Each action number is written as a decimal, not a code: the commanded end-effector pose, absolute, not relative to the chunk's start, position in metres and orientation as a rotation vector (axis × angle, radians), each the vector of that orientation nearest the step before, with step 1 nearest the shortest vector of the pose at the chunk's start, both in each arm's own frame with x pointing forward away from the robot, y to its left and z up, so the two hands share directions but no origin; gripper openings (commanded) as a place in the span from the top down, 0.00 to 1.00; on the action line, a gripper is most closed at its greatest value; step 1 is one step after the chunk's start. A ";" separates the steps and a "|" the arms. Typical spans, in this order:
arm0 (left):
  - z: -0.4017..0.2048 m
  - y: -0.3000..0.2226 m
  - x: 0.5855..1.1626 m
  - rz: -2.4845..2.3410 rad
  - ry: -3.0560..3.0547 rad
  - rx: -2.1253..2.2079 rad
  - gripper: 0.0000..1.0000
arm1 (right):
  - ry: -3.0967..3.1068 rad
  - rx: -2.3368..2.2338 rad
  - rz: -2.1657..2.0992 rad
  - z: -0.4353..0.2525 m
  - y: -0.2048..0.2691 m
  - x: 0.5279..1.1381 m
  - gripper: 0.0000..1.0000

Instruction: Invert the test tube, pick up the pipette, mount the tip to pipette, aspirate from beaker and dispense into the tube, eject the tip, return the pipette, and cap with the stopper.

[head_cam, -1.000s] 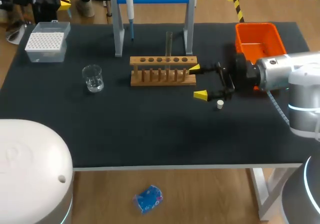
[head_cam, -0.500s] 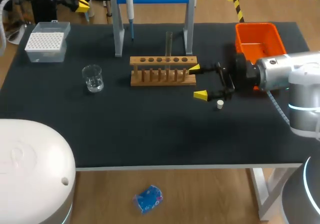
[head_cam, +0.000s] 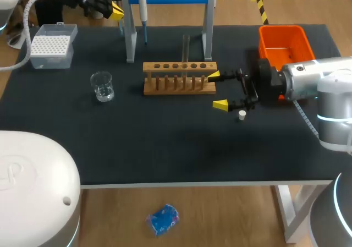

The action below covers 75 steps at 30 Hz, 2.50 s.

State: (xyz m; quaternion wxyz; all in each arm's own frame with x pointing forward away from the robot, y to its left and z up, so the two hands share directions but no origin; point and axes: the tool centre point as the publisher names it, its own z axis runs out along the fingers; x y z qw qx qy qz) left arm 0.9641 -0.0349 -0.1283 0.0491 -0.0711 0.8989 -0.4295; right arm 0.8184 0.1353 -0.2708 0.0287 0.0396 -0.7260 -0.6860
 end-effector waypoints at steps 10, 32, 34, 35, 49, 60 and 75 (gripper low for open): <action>-0.128 -0.034 0.964 -1.308 2.741 -0.216 1.00 | -2.241 0.121 -2.118 -0.271 0.135 0.818 0.00; -0.123 -0.152 0.883 -1.387 2.820 -0.164 1.00 | -2.241 0.121 -2.118 -0.271 0.135 0.818 0.00; -0.127 -0.163 0.876 -1.384 2.828 -0.157 1.00 | -2.241 0.121 -2.118 -0.271 0.135 0.818 0.00; -0.130 -0.169 0.872 -1.369 2.850 -0.147 1.00 | -2.241 0.121 -2.118 -0.271 0.135 0.818 0.00; -0.159 -0.229 0.834 -1.411 2.876 -0.104 1.00 | -2.241 0.121 -2.118 -0.271 0.135 0.818 0.00; -0.172 -0.254 0.816 -1.395 2.942 -0.048 1.00 | -2.241 0.121 -2.118 -0.271 0.135 0.818 0.00; -0.172 -0.254 0.816 -1.395 2.942 -0.048 1.00 | -2.241 0.121 -2.118 -0.271 0.135 0.818 0.00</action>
